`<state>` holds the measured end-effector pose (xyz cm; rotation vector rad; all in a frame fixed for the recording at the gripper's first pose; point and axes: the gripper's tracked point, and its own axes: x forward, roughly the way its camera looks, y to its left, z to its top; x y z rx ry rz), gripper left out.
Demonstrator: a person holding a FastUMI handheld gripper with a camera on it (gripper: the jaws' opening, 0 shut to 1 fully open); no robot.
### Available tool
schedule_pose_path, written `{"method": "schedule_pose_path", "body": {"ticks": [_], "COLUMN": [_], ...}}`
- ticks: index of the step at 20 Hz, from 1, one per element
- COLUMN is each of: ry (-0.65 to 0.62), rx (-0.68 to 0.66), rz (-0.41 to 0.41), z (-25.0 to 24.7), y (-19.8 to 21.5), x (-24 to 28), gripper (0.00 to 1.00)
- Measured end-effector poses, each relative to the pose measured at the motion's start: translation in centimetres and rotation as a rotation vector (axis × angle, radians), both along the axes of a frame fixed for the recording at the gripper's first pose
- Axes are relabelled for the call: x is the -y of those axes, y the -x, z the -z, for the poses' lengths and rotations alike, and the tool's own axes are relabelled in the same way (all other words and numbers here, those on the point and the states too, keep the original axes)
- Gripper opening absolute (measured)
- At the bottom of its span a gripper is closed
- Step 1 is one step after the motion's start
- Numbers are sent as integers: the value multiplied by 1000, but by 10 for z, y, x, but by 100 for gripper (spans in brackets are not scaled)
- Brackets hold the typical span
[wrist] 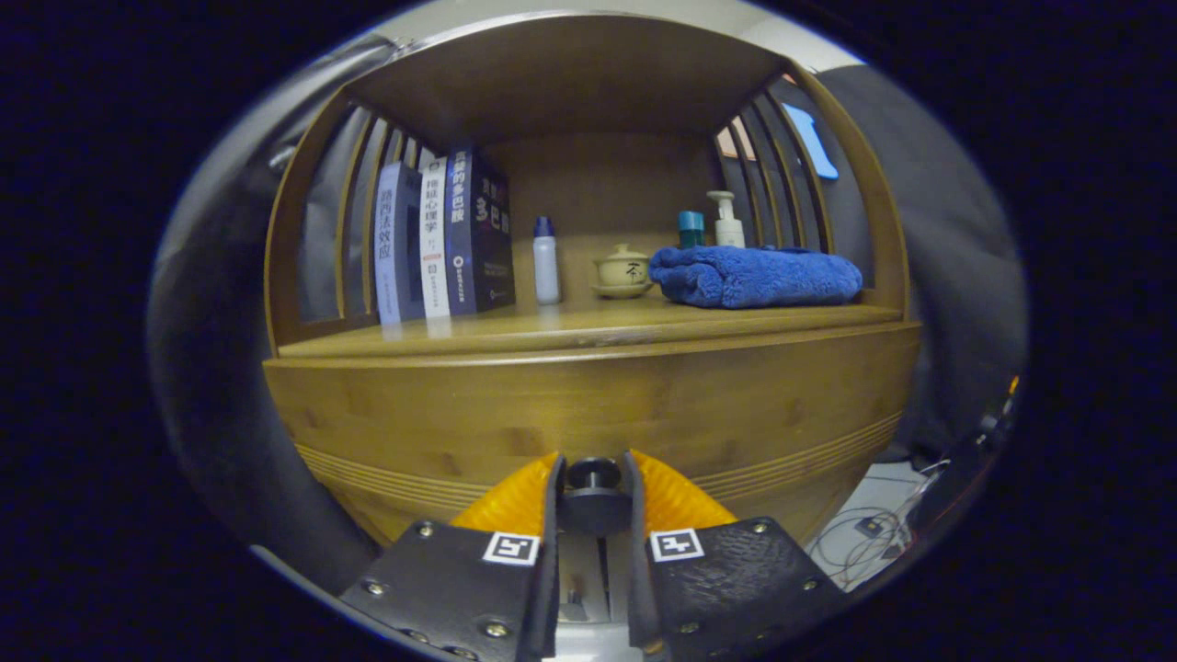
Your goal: Pull open the drawer, take out the items inside it, and place them on the countertop above the cabinet.
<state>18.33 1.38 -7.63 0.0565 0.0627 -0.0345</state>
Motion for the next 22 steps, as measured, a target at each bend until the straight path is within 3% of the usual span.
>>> {"method": "schedule_pose_path", "body": {"ticks": [4,22], "ry": [62,70], "rx": [-25,-81], "rz": [0,-13], "z": [4,15], "y": [22,139], "x": [-3,-4], "gripper": [30,30]}}
